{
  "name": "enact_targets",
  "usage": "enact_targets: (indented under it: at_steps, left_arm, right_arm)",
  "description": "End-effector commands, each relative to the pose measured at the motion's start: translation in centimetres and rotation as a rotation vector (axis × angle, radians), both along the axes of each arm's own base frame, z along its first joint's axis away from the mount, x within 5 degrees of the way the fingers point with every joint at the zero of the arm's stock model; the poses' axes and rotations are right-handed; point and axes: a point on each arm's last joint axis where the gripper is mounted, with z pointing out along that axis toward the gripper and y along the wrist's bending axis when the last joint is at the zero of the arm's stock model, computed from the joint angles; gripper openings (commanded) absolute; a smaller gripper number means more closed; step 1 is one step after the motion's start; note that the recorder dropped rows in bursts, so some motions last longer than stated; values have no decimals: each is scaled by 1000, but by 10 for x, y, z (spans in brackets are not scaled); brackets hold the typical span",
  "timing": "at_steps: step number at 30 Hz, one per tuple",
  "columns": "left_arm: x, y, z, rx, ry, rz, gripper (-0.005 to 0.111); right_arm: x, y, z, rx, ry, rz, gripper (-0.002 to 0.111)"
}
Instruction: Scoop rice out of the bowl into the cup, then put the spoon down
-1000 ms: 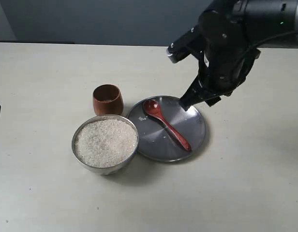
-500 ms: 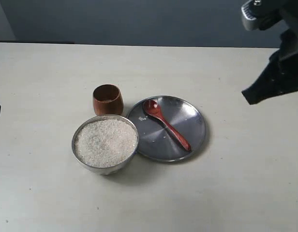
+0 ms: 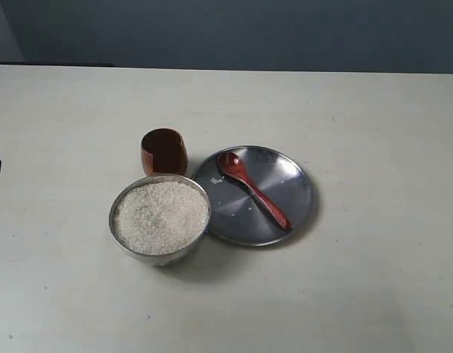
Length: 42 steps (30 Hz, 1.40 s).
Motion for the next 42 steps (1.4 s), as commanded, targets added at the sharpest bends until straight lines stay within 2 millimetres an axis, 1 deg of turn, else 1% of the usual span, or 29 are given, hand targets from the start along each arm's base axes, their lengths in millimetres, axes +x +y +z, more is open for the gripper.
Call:
enact_targets:
  at_steps: [1,15,19,25,28,32,38,42]
  left_arm:
    - [0,0,0,-2,-1,4,0]
    - [0,0,0,-2,-1,4,0]
    - [0,0,0,-2,-1,4,0]
    - [0,1,-1,2,-1,4,0]
    - [0,1,-1,2,-1,4,0]
    - [0,1,-1,2,-1,4,0]
    - [0,1,-1,2,-1,4,0]
    - [0,1,-1,2,-1,4,0]
  right_arm:
    - [-8,-10,-3,-22,33,-56,0]
    - [-8,-9,-2,-14,22,-48,0]
    - [-15,-16,3,36,-21,-76,0]
    - [-36,-36,13,119,-132,-161,0]
    - [-52,-47,18,167,-215,-198,0]
    - [-79,-61,22,242,-345,-224,0]
    - [-111,-76,22,334,-501,-226,0]
    - [-112,-77,21,332,-501,-231,0]
